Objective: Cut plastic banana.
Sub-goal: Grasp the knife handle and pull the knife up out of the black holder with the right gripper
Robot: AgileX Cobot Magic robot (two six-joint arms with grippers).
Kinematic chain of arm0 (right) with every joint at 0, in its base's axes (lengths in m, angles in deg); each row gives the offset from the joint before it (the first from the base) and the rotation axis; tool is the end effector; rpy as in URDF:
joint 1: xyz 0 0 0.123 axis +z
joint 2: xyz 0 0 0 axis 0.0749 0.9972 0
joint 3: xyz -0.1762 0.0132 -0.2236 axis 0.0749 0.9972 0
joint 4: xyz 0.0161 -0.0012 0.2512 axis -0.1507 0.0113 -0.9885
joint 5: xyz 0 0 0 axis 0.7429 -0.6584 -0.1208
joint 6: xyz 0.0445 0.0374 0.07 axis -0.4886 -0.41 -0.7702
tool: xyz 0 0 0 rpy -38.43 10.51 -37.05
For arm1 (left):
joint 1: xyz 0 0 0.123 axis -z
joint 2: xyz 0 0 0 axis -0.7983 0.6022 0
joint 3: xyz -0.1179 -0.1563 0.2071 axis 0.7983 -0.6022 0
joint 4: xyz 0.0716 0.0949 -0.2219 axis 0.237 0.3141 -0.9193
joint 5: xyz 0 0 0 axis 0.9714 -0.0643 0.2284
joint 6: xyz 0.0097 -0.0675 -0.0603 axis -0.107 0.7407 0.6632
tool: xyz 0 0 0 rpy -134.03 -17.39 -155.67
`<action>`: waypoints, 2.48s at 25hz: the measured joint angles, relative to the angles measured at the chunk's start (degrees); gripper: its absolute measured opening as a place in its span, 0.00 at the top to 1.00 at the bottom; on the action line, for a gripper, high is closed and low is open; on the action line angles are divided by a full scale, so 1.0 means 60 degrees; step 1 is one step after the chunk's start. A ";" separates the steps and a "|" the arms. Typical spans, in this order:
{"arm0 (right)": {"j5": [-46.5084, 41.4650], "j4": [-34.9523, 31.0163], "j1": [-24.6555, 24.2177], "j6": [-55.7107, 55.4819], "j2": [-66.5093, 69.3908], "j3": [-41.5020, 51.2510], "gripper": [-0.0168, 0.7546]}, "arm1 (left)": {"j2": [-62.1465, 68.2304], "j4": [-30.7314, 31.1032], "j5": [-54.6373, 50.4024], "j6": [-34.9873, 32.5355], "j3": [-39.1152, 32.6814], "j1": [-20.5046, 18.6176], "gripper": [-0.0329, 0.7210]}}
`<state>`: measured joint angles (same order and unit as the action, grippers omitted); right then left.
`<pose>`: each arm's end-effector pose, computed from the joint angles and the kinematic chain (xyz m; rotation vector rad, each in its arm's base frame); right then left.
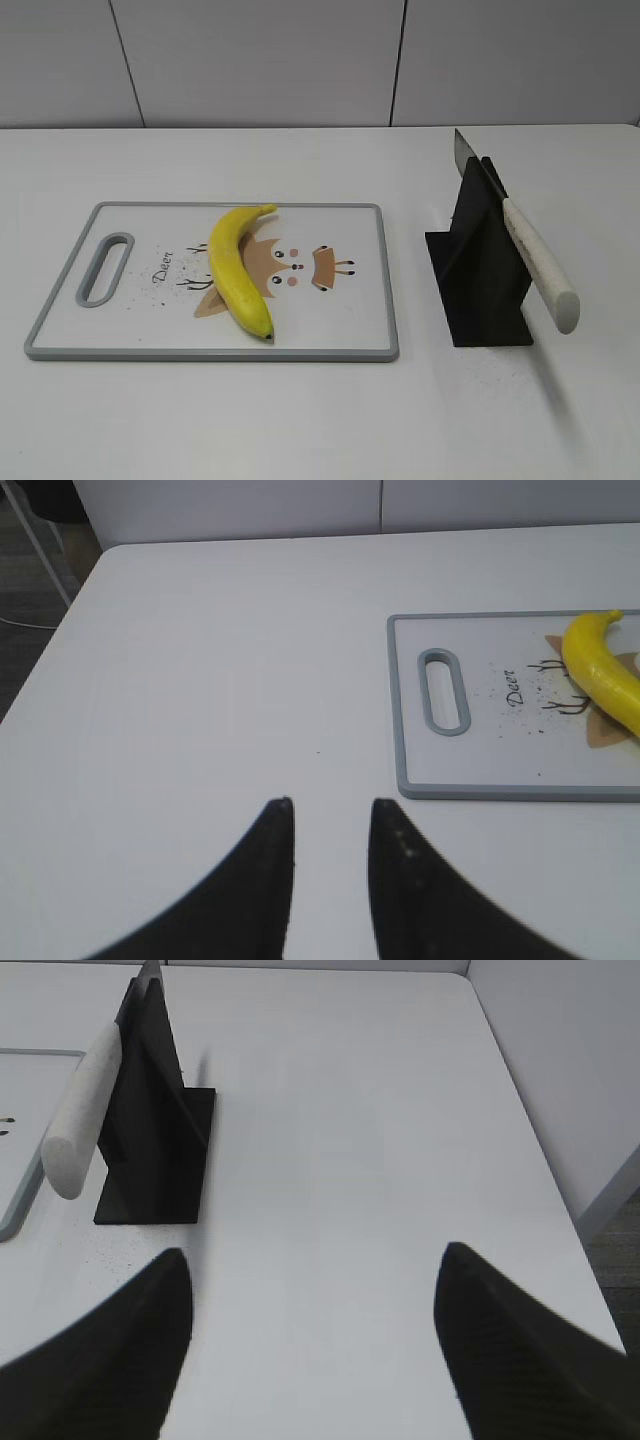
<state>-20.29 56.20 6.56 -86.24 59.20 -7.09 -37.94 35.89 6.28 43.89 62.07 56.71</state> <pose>0.0082 -0.0037 0.2634 -0.0094 2.0052 -0.0180 -0.0026 0.0007 0.2804 0.1516 2.0331 0.0200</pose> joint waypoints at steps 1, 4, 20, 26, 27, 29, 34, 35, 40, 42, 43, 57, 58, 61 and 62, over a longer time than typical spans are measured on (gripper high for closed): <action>0.0000 0.0000 0.0000 0.0000 0.0000 0.0000 0.21 | 0.0000 0.0000 0.0000 0.0000 0.0000 0.0000 0.63; 0.0000 0.0000 0.0000 0.0000 0.0000 0.0000 0.21 | 0.0000 0.0000 0.0000 0.0000 0.0000 0.0000 0.63; 0.0000 -0.0009 0.0000 0.0000 0.0000 0.0000 0.21 | 0.0000 0.0000 0.0000 0.0000 0.0000 0.0000 0.64; 0.0000 -0.0009 0.0000 0.0000 0.0000 0.0000 0.21 | 0.0000 0.0000 0.0000 0.0000 0.0000 0.0000 0.64; 0.0000 -0.0009 0.0000 0.0000 0.0000 0.0000 0.21 | 0.0000 0.0000 0.0000 0.0000 0.0000 0.0000 0.64; 0.0000 -0.0009 0.0000 0.0000 0.0000 0.0000 0.21 | 0.0000 0.0000 0.0000 0.0000 0.0000 0.0000 0.65; 0.0000 -0.0009 0.0000 0.0000 0.0000 0.0000 0.21 | 0.0000 0.0000 0.0000 0.0000 0.0000 0.0000 0.64; 0.0000 -0.0009 0.0000 0.0000 0.0000 0.0000 0.21 | 0.0000 0.0000 0.0000 0.0000 0.0000 0.0000 0.62; 0.0000 -0.0009 0.0000 0.0000 0.0000 0.0000 0.21 | 0.0000 0.0000 0.0000 0.0000 0.0000 0.0000 0.28; 0.0000 -0.0020 0.0000 0.0000 0.0000 0.0000 0.21 | 0.0000 0.0000 0.0000 0.0000 0.0000 0.0000 0.18; 0.0000 -0.0065 0.0000 0.0000 0.0000 0.0000 0.21 | 0.0000 0.0000 0.0000 0.0000 0.0000 0.0000 0.15; -0.1200 -0.0870 0.0000 -0.0027 0.3596 -0.2049 0.21 | 0.0000 0.0000 0.0000 0.0000 0.0000 0.0000 0.15; -0.1312 -0.0950 0.0000 -0.0027 0.3975 -0.2287 0.21 | 0.0000 0.0000 0.0000 0.0000 0.0000 0.0000 0.15; -0.1700 -0.1161 0.0000 -0.0036 0.5012 -0.3130 0.21 | 0.0000 0.0000 0.0000 0.0000 0.0000 0.0000 0.16; -0.1896 -0.1271 0.0000 -0.0038 0.5329 -0.3429 0.21 | 0.0000 0.0000 0.0000 0.0000 0.0000 0.0000 0.17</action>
<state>-31.67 48.58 6.56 -86.47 91.18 -27.66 -37.94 35.89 6.28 43.89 62.07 56.71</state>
